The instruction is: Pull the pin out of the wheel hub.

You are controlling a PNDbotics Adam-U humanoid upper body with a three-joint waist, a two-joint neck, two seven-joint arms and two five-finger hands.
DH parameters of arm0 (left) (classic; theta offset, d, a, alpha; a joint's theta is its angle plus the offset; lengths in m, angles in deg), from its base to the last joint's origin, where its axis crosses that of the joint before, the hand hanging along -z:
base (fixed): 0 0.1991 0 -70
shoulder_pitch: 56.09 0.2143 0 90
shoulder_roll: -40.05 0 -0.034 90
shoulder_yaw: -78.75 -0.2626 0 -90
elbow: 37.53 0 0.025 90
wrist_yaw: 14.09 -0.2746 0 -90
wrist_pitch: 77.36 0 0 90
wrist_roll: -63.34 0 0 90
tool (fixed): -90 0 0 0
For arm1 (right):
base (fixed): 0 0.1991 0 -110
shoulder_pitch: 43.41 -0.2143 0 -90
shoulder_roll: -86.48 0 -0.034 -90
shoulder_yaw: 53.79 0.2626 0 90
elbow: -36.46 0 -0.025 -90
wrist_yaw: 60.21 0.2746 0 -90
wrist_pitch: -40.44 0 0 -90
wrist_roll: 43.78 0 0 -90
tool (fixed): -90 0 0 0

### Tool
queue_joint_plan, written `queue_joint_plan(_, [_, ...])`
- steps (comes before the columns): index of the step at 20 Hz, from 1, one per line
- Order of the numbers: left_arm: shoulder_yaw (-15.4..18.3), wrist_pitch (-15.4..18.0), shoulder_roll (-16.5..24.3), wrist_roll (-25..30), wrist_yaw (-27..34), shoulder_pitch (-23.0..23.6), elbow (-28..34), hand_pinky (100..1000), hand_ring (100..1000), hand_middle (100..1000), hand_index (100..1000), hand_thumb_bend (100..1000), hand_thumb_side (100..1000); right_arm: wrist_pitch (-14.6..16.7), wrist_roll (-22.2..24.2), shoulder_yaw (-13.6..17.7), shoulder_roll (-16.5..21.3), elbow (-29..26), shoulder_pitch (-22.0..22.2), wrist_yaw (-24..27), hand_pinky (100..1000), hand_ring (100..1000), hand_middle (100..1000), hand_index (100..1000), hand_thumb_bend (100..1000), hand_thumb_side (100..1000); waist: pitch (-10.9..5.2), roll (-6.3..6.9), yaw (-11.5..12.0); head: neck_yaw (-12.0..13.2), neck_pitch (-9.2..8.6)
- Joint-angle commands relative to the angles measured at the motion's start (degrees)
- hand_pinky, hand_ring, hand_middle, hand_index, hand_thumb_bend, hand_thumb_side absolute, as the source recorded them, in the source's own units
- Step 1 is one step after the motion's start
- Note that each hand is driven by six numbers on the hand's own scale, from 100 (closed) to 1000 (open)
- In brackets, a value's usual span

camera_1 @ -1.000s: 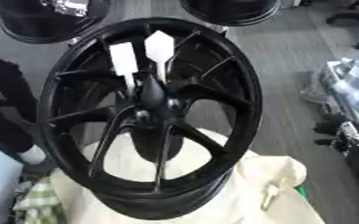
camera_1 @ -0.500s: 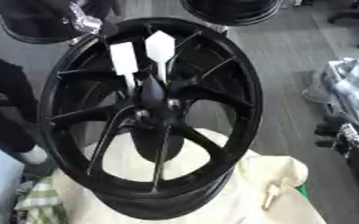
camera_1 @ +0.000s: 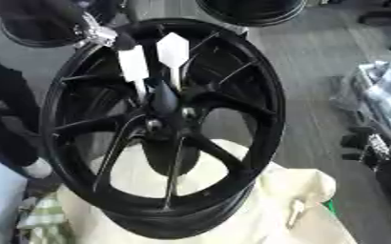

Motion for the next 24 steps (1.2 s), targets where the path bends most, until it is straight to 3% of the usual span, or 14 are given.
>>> queue_joint_plan(1, [-0.2,-0.1,1.5,0.0,0.0,-0.8,1.0,953,885,819,890,443,1000,0.1,0.0,0.4,1.3,-0.3,-0.3,-0.5,660,748,657,791,100,823,-0.61,-0.08,0.0,-0.1,-0.09])
queue_joint_plan(24, [-0.1,-0.6,1.2,0.0,-4.4,-0.3,0.9,965,895,828,900,541,962,-0.1,0.4,0.4,1.2,0.3,-0.4,-0.9,662,747,657,791,100,835,-0.77,0.03,0.4,-0.1,-0.09])
